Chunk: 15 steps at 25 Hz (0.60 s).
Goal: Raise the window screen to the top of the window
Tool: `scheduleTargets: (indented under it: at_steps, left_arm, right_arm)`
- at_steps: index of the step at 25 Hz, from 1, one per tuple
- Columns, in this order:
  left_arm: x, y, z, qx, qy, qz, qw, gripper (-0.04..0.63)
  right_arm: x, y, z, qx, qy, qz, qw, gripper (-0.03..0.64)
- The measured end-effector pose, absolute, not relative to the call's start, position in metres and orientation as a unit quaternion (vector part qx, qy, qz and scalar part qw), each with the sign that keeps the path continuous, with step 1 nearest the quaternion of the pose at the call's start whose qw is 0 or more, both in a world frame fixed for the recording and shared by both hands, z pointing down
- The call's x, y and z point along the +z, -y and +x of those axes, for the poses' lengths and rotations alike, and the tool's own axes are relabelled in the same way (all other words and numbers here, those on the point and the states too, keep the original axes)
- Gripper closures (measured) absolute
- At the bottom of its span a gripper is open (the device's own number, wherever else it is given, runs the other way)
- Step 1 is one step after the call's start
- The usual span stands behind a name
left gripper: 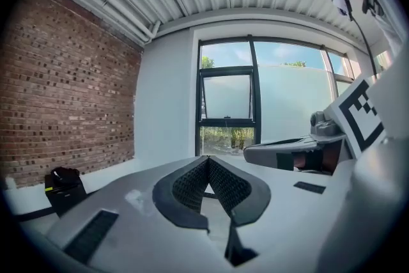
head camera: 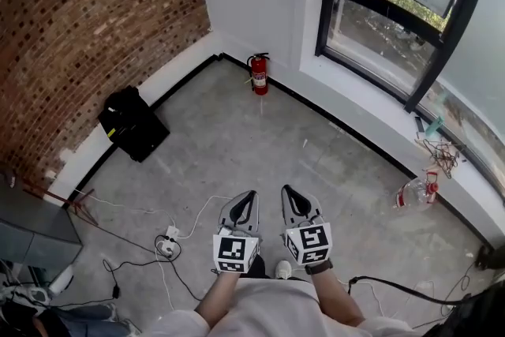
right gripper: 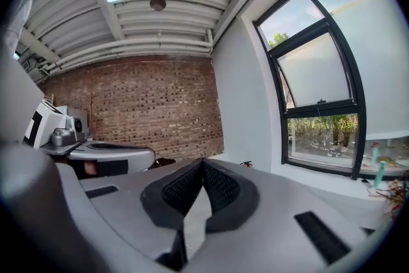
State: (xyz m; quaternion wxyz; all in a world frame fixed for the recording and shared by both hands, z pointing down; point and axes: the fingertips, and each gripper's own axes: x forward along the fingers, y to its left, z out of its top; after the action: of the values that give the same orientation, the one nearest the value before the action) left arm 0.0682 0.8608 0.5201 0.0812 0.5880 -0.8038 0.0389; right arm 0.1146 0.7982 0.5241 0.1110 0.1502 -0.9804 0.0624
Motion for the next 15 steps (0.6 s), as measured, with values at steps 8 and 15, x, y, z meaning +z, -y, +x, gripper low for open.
scheduleTargets:
  at_steps: [8,15]
  left_arm:
    - [0.517,-0.741,-0.036,0.029,0.767,0.639,0.050,0.594]
    - [0.509,-0.660,-0.086,0.016,0.717,0.696,0.039,0.594]
  right_arm:
    - [0.535,-0.700,0.011,0.041,0.970,0.204,0.125,0.618]
    - [0.507,-0.600,-0.015,-0.012,0.910,0.401,0.104,0.618]
